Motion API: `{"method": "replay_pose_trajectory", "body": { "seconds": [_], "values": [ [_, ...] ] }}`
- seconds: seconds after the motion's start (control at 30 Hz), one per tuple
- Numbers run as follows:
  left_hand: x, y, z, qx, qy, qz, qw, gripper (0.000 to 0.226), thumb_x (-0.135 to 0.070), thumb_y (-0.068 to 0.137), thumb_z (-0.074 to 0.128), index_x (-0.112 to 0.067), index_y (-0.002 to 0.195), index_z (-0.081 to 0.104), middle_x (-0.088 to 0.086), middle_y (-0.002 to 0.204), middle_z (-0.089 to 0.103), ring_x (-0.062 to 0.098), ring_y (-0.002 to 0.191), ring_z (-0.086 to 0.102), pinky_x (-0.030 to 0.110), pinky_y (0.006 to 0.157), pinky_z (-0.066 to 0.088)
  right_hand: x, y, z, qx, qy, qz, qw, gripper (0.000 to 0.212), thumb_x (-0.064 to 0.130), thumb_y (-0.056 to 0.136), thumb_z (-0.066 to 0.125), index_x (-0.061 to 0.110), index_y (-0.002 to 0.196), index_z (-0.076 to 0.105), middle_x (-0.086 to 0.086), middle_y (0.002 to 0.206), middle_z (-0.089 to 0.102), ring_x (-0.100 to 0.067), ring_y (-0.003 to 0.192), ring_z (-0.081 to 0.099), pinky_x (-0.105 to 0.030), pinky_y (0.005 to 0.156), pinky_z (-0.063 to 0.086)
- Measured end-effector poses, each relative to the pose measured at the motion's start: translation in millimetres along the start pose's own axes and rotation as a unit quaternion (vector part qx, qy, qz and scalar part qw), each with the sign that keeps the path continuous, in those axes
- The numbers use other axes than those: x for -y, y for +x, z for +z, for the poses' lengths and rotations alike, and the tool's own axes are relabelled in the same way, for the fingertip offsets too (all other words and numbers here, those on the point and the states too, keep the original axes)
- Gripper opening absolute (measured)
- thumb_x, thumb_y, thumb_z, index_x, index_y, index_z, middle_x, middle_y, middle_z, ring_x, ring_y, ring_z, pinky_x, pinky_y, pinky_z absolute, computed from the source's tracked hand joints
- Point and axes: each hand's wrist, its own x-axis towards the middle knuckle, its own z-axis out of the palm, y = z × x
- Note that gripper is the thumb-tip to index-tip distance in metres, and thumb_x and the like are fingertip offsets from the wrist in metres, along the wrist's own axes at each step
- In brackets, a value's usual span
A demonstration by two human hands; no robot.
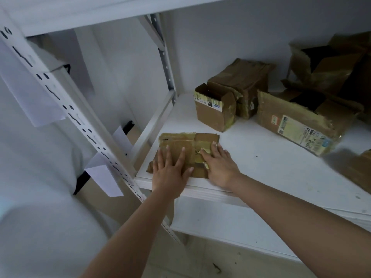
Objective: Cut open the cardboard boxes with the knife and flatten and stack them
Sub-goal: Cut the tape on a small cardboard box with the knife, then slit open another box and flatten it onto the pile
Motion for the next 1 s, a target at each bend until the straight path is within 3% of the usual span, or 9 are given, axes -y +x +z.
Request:
{"method": "replay_pose_trajectory", "body": {
  "seconds": [0.33, 0.4, 0.5, 0.57, 0.63, 0.73, 0.87, 0.93, 1.0],
  "values": [
    [4.9, 32.9, 5.2, 0.082, -0.001, 0.071, 0.994, 0.057, -0.055, 0.099, 0.009, -0.042, 0.148, -0.017, 0.009, 0.159, -0.023, 0.036, 0.143, -0.024, 0.054, 0.117, -0.004, -2.8, 18.5, 2.4, 0.006, -0.022, 0.01, 1.0, 0.068, 0.036, 0.098, 0.037, 0.022, 0.153, -0.001, -0.018, 0.156, -0.017, -0.033, 0.144, -0.016, -0.04, 0.119, -0.004],
    [5.4, 35.3, 2.3, 0.092, -0.017, 0.071, 0.993, 0.059, -0.057, 0.099, 0.015, -0.042, 0.15, -0.012, 0.008, 0.16, -0.02, 0.036, 0.144, -0.022, 0.054, 0.116, -0.003, -6.7, 16.0, -4.5, 0.01, 0.033, 0.002, 0.999, 0.062, 0.026, 0.098, 0.038, 0.023, 0.152, 0.007, -0.014, 0.158, -0.011, -0.03, 0.146, -0.01, -0.038, 0.12, 0.001],
    [3.2, 44.4, -16.6, 0.108, -0.059, 0.054, 0.991, 0.069, -0.053, 0.093, 0.043, -0.036, 0.152, 0.01, 0.009, 0.162, 0.001, 0.039, 0.147, -0.005, 0.059, 0.116, 0.006, -20.7, 4.5, -25.5, -0.052, 0.15, 0.008, 0.987, 0.051, 0.018, 0.098, 0.041, 0.026, 0.147, 0.03, -0.004, 0.159, 0.014, -0.022, 0.146, 0.014, -0.034, 0.116, 0.019],
    [-8.1, 52.7, -37.5, 0.071, -0.038, 0.037, 0.996, 0.075, -0.053, 0.085, 0.052, -0.026, 0.148, 0.023, 0.012, 0.156, 0.02, 0.038, 0.144, 0.014, 0.058, 0.115, 0.016, -32.7, -5.1, -40.3, -0.093, 0.169, 0.029, 0.981, 0.046, 0.022, 0.099, 0.04, 0.023, 0.145, 0.035, -0.002, 0.158, 0.017, -0.024, 0.142, 0.024, -0.034, 0.113, 0.027],
    [-29.2, 61.6, -58.8, -0.032, -0.039, 0.035, 0.998, 0.07, -0.051, 0.085, 0.053, -0.017, 0.143, 0.033, 0.015, 0.146, 0.035, 0.035, 0.136, 0.031, 0.052, 0.111, 0.025, -47.3, -12.7, -49.3, -0.106, 0.16, 0.059, 0.98, 0.046, 0.023, 0.1, 0.037, 0.019, 0.146, 0.033, -0.005, 0.159, 0.013, -0.027, 0.141, 0.027, -0.038, 0.111, 0.031],
    [-66.8, 84.4, -83.4, -0.125, -0.143, 0.101, 0.977, 0.072, -0.034, 0.089, 0.06, -0.017, 0.148, 0.023, 0.012, 0.151, 0.027, 0.033, 0.133, 0.037, 0.047, 0.108, 0.037, -70.6, -24.2, -54.6, -0.126, 0.158, 0.092, 0.975, 0.047, 0.017, 0.099, 0.039, 0.017, 0.146, 0.031, -0.008, 0.158, 0.015, -0.028, 0.142, 0.025, -0.039, 0.111, 0.03],
    [-101.0, 127.7, -101.9, -0.114, -0.102, 0.137, 0.979, 0.083, -0.012, 0.089, 0.058, -0.027, 0.154, 0.008, 0.004, 0.162, -0.002, 0.035, 0.134, 0.039, 0.046, 0.1, 0.045, -106.0, -43.9, -61.4, -0.148, 0.137, 0.128, 0.971, 0.053, 0.015, 0.098, 0.041, 0.017, 0.148, 0.026, -0.008, 0.157, 0.019, -0.028, 0.142, 0.025, -0.037, 0.112, 0.029],
    [-112.0, 145.3, -104.0, -0.083, -0.082, 0.107, 0.987, 0.067, -0.015, 0.091, 0.057, -0.021, 0.149, 0.024, 0.009, 0.157, 0.016, 0.032, 0.129, 0.043, 0.045, 0.1, 0.043, -124.7, -52.1, -64.7, -0.158, 0.121, 0.145, 0.969, 0.054, 0.016, 0.097, 0.042, 0.019, 0.148, 0.024, -0.009, 0.154, 0.028, -0.031, 0.136, 0.033, -0.041, 0.107, 0.037],
    [-122.2, 150.9, -104.3, -0.084, -0.065, 0.09, 0.99, 0.041, -0.019, 0.093, 0.055, -0.012, 0.132, 0.046, 0.012, 0.137, 0.041, 0.03, 0.117, 0.05, 0.042, 0.096, 0.043, -141.6, -58.8, -67.1, -0.173, 0.118, 0.165, 0.964, 0.057, 0.017, 0.096, 0.042, 0.025, 0.149, 0.02, -0.009, 0.149, 0.036, -0.034, 0.129, 0.041, -0.043, 0.1, 0.043]
  ]
}}
